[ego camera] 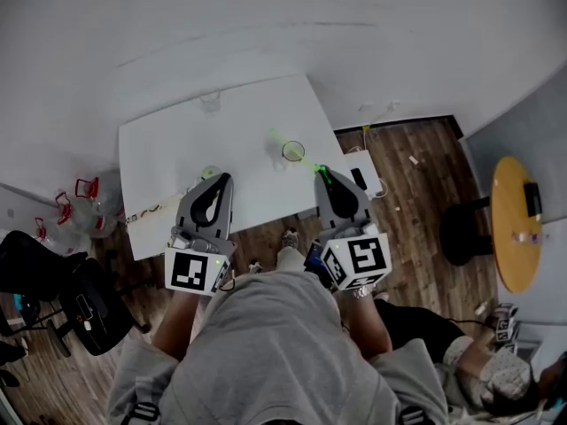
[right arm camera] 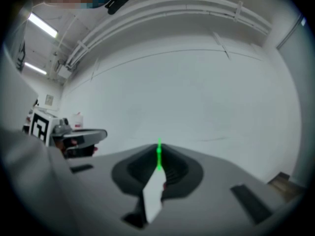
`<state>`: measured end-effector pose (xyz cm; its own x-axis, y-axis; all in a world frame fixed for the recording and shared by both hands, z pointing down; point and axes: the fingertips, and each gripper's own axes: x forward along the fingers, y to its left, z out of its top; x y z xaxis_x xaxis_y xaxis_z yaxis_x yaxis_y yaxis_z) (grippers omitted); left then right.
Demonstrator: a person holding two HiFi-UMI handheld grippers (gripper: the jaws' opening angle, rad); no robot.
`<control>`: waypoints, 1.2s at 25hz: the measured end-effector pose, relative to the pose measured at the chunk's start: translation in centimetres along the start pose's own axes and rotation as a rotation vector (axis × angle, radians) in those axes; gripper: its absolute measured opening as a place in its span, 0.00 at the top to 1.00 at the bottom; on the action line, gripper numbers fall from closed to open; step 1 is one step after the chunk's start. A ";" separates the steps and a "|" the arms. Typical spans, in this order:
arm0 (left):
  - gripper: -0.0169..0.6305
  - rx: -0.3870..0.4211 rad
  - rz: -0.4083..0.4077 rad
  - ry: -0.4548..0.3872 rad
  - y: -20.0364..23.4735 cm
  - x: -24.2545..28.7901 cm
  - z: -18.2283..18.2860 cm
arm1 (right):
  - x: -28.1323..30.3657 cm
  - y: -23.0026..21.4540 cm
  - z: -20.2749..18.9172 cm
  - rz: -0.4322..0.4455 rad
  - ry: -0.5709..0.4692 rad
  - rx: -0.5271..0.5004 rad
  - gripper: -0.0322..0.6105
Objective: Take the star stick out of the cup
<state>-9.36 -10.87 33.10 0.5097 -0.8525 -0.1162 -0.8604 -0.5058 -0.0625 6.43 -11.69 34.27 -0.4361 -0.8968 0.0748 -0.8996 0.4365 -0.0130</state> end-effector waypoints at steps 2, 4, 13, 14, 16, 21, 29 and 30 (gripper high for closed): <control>0.93 -0.002 -0.006 -0.012 0.2 -0.1 0.0 | 0.2 0.2 -0.1 0.003 0.004 0.000 0.88; 0.93 -0.010 -0.003 -0.019 0.4 -0.3 0.1 | 0.3 0.4 -0.2 0.007 0.008 -0.003 0.88; 0.93 -0.044 -0.002 0.004 0.3 -0.7 -0.7 | 0.6 0.9 -0.3 0.019 0.015 0.014 0.88; 0.93 -0.041 -0.006 0.005 0.1 -0.8 -0.8 | 0.6 1.0 -0.4 0.018 0.016 0.012 0.88; 0.93 -0.043 -0.012 0.010 -0.1 -0.8 -0.9 | 0.5 1.0 -0.4 0.017 0.018 0.009 0.88; 0.93 -0.047 -0.014 0.015 -0.1 -0.8 -0.9 | 0.5 1.1 -0.7 0.015 0.027 0.004 0.88; 0.93 -0.059 -0.024 0.024 -0.2 -0.6 -1.6 | 0.5 1.1 -1.0 0.014 0.040 0.004 0.88; 0.93 -0.059 -0.025 0.023 -0.3 -0.8 -1.6 | 0.3 1.2 -1.0 0.013 0.040 0.003 0.88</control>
<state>-9.45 -10.24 34.78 0.5317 -0.8418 -0.0929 -0.8458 -0.5335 -0.0070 5.26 -11.42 35.32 -0.4468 -0.8873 0.1144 -0.8939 0.4479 -0.0171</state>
